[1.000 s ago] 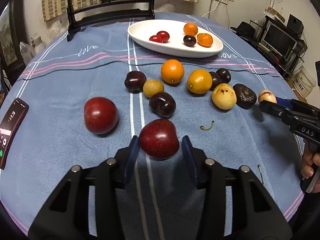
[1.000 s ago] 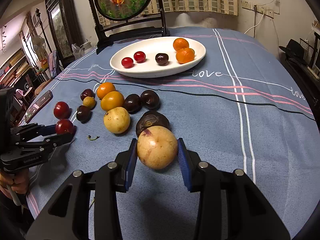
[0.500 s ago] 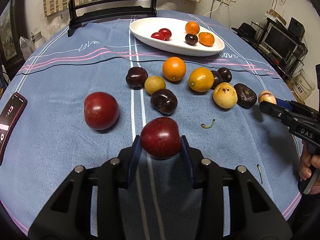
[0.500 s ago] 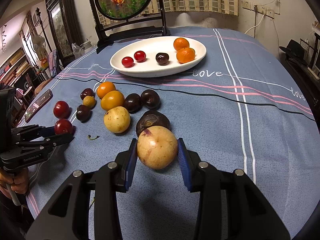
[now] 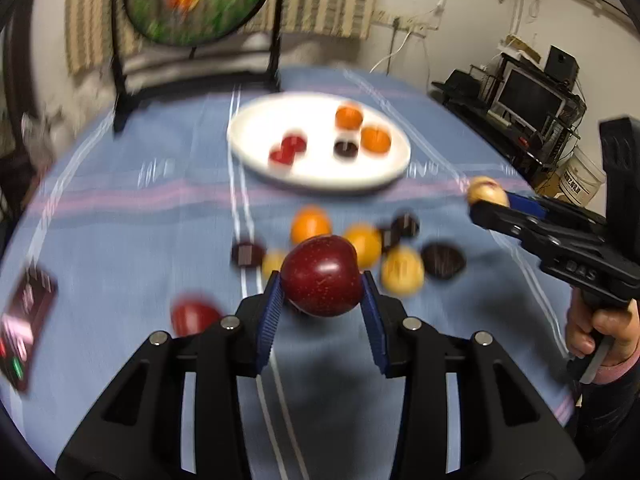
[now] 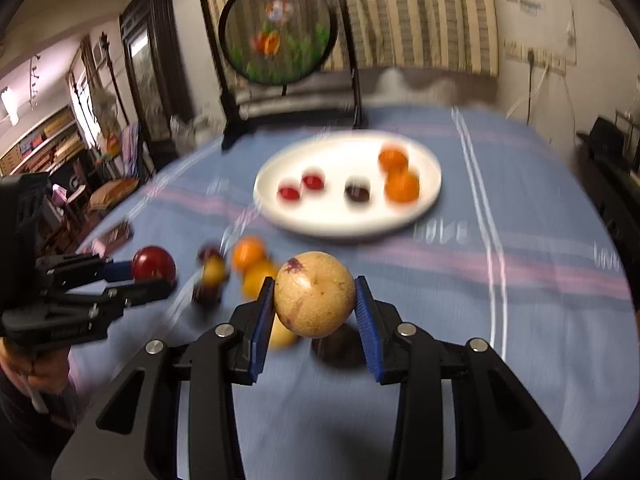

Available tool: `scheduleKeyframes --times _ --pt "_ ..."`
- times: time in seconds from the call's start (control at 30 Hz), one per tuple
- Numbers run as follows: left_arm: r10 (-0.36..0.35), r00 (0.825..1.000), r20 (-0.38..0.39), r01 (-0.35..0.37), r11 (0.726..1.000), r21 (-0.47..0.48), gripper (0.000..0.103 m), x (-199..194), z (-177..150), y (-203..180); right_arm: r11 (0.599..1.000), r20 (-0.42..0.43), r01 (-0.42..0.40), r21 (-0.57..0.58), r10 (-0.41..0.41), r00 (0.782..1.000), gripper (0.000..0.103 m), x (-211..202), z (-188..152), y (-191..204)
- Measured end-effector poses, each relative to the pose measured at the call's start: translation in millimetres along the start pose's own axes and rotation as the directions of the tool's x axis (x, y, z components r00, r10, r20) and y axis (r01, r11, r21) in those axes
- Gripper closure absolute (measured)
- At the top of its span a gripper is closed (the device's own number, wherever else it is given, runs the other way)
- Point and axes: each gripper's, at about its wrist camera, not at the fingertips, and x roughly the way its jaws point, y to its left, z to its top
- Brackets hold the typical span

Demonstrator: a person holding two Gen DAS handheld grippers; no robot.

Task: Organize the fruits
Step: 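Carry the pale fruit in the right tool while the left tool carries a red plum to the plate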

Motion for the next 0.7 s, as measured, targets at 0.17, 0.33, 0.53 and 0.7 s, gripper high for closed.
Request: scheduleKeyframes --times 0.17,0.33,0.53,0.7 --pt "0.016 1.0 -0.018 -0.016 0.999 0.041 0.063 43 66 -1 0.999 -0.011 0.024 0.037 -0.023 1.0 0.064 53 45 -22" --pt "0.045 0.995 -0.088 -0.042 0.999 0.034 0.063 96 105 8 0.998 -0.037 0.054 0.041 -0.052 0.998 0.064 99 68 -37" --pt "0.08 0.986 -0.145 -0.075 0.996 0.044 0.046 134 119 14 0.999 -0.055 0.039 0.031 -0.037 0.998 0.045 124 78 -45" --pt "0.134 0.991 -0.016 -0.132 0.989 0.063 0.021 88 121 19 0.999 0.007 0.047 0.009 -0.048 0.999 0.043 91 81 -43"
